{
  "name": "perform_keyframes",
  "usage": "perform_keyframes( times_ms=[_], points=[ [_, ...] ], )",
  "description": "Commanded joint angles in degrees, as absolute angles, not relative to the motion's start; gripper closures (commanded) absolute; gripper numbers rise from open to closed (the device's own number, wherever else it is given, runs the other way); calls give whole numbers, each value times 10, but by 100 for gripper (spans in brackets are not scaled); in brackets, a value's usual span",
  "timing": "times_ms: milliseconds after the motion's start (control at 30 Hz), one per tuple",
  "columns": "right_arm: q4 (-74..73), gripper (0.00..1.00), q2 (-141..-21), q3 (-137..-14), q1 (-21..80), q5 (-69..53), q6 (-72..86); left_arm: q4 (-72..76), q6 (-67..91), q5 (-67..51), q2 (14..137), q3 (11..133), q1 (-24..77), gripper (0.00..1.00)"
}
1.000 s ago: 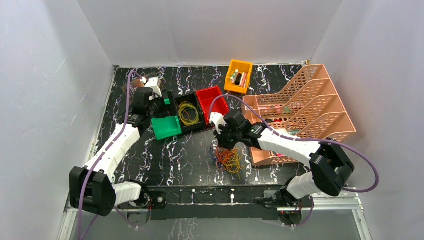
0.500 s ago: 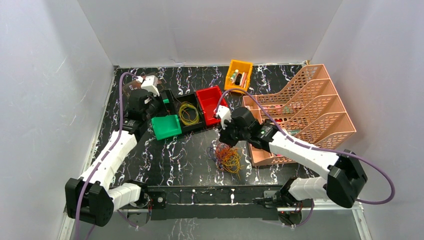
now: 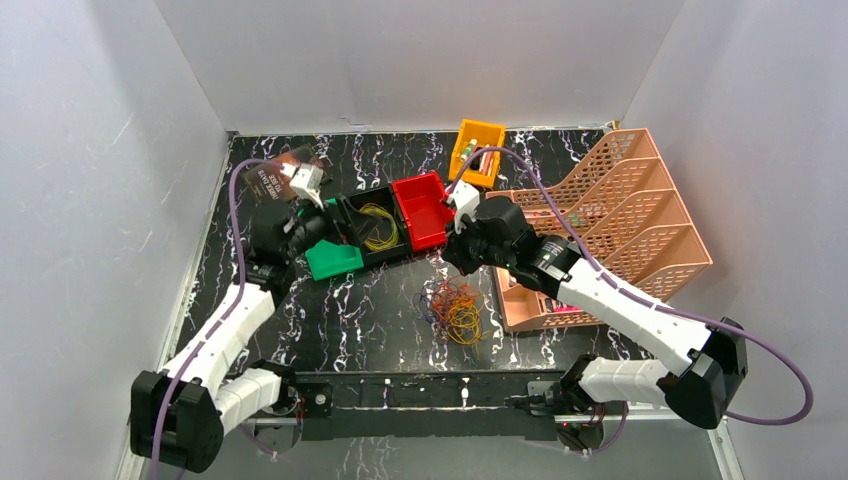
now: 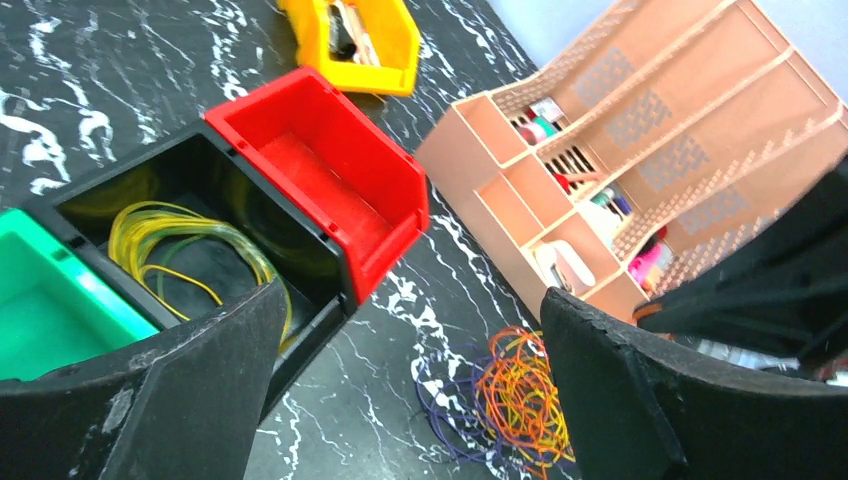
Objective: Untangle the cables
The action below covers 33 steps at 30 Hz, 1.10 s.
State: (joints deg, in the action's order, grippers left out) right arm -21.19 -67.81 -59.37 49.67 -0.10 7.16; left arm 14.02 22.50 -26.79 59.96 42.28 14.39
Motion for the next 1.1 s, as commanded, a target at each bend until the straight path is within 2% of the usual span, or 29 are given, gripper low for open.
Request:
perform_keyframes(
  times_ms=[0, 400, 900, 1067],
  points=[
    [-218, 100, -664, -631, 494, 33, 125, 355, 263, -334, 554, 322, 169, 2],
    [-216, 100, -643, -632, 484, 79, 163, 423, 176, -267, 583, 278, 366, 2],
    [-207, 100, -633, -635, 480, 47, 177, 567, 158, -176, 748, 291, 485, 2],
    [-207, 100, -632, -643, 480, 38, 181, 595, 162, -164, 797, 299, 493, 9]
  ],
)
